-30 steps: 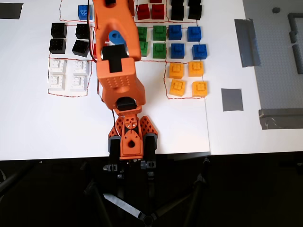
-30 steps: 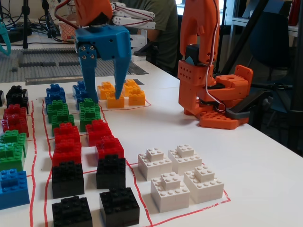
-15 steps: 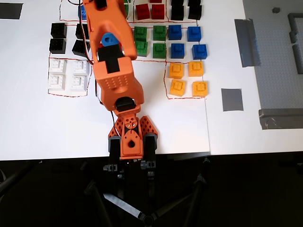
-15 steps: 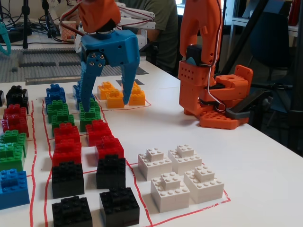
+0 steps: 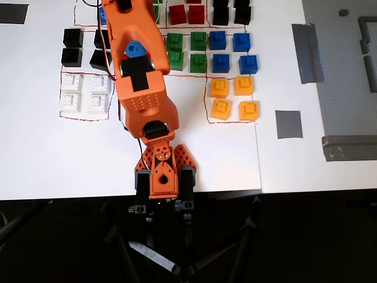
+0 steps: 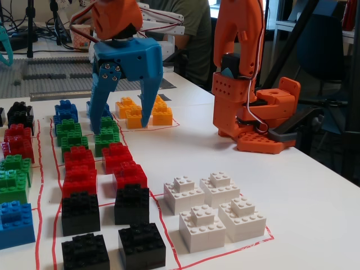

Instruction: Grab the block and put it in the grey marker

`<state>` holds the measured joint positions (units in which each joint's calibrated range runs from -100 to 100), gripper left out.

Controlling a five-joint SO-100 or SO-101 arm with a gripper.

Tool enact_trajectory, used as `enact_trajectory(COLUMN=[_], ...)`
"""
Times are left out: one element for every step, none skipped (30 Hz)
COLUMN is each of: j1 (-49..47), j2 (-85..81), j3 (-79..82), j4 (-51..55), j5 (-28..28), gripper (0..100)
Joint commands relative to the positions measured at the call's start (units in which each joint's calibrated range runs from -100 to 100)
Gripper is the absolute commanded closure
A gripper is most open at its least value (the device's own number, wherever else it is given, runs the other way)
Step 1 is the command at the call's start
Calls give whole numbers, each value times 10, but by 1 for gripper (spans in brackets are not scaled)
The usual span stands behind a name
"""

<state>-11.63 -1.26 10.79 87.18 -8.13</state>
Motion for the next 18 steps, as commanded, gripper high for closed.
enact_trajectory(j1=[-12,-13,-13,-13,-14,-14,-14,-13,-13,-13,-13,-12,-12,-12,-11,-11,-11,-11], j2=[-16,-12,-8,-3,1,6,10,13,16,19,21,24,26,29,33,36,39,42], j3=[-44,-45,-46,-47,-48,-48,-48,-48,-48,-48,-49,-49,-49,-51,-53,-56,-57,-58], j4=[-10,-11,-11,-12,-13,-14,-15,-16,-18,-20,-21,-23,-24,-24,-25,-25,-26,-27], j5=[-8,-9,-10,-11,-12,-13,-13,-14,-14,-14,-14,-14,-15,-15,-15,-15,-16,-16], gripper=[72,72,72,72,72,72,72,72,72,72,72,72,72,72,73,73,73,73])
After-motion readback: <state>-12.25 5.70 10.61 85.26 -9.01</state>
